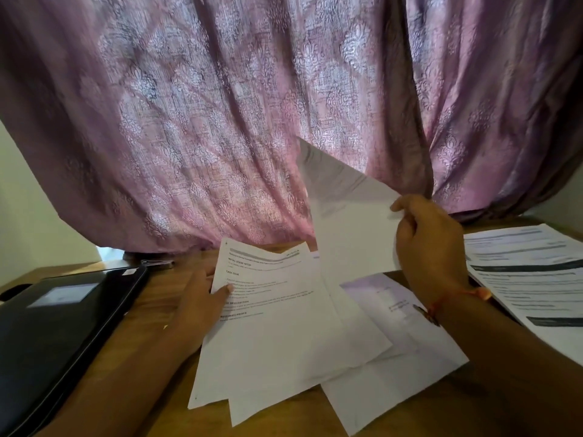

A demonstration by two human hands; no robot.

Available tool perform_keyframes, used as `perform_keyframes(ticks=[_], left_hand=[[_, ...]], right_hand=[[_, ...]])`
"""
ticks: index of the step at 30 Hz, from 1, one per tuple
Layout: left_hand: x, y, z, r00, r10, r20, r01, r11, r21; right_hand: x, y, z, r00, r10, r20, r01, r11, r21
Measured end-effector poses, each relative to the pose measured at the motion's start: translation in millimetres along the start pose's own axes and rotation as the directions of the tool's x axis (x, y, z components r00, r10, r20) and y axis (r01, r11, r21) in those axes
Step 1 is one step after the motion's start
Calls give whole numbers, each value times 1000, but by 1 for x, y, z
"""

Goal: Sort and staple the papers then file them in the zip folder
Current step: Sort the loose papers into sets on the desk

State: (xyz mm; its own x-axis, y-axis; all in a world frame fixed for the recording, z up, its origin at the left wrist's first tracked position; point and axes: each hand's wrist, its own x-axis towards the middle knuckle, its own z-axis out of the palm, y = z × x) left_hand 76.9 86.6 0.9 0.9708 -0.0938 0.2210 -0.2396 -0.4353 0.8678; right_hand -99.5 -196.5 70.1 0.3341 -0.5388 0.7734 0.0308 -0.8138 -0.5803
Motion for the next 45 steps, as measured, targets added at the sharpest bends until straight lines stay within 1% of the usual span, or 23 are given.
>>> perform_keyframes(ticks=[4,7,9,11,13,15,17,20,22,24,26,29,31,35,38,40,42,43,44,45], left_hand=[[-1,4,-3,1000,4,-20,-7,989,-149],[1,6,-9,998,-57,-12,50,936,-348],[-3,15,-12,997,-69,-36,49,919,-392],[-6,21,-17,995,-75,-58,42,898,-439],[-6,21,-24,995,-80,-65,41,887,-461],[-4,19,-30,993,-101,-64,58,875,-480],[-6,21,-33,992,-112,-63,70,880,-469],[-10,27,-32,991,-121,-62,74,865,-496],[-12,30,-32,990,-128,-56,81,854,-515],[-13,32,-32,990,-132,-55,85,849,-522],[-14,35,-32,989,-141,-49,92,831,-548],[-13,33,-33,987,-155,-40,104,810,-577],[-11,29,-35,987,-155,-50,102,830,-548],[-3,21,-36,985,-161,-66,107,859,-500],[-2,19,-36,987,-152,-53,107,863,-493],[-5,24,-34,985,-152,-78,95,868,-488],[-7,30,-31,985,-153,-80,90,851,-517],[-8,31,-30,986,-148,-78,84,841,-535],[-10,33,-29,986,-146,-75,81,832,-549],[-12,35,-29,987,-142,-71,78,821,-566]], right_hand=[[5,-2,-2,997,-72,8,72,997,-24],[5,-5,-1,994,-109,27,110,992,-59],[5,-7,-1,993,-107,38,110,992,-66],[5,-9,-2,996,-80,49,83,995,-59],[4,-7,-1,997,-18,70,19,1000,-20],[2,-5,2,993,54,104,-62,995,80],[-1,-4,3,982,122,145,-151,966,211],[-8,-5,7,948,202,247,-281,896,343],[-14,-7,13,919,207,335,-348,826,443],[-21,-8,20,872,208,443,-435,745,506],[-27,-13,24,811,209,547,-518,691,505],[-38,-19,27,740,201,642,-591,650,479],[-45,-24,27,700,166,695,-623,618,479],[-52,-35,27,635,107,765,-654,601,459],[-56,-36,26,624,70,778,-631,634,448],[-58,-36,23,594,51,803,-659,603,450],[-57,-34,21,532,20,847,-715,547,436],[-57,-33,22,521,16,854,-709,565,422],[-56,-33,25,526,24,850,-673,623,398],[-56,-34,27,548,50,835,-620,695,365]])
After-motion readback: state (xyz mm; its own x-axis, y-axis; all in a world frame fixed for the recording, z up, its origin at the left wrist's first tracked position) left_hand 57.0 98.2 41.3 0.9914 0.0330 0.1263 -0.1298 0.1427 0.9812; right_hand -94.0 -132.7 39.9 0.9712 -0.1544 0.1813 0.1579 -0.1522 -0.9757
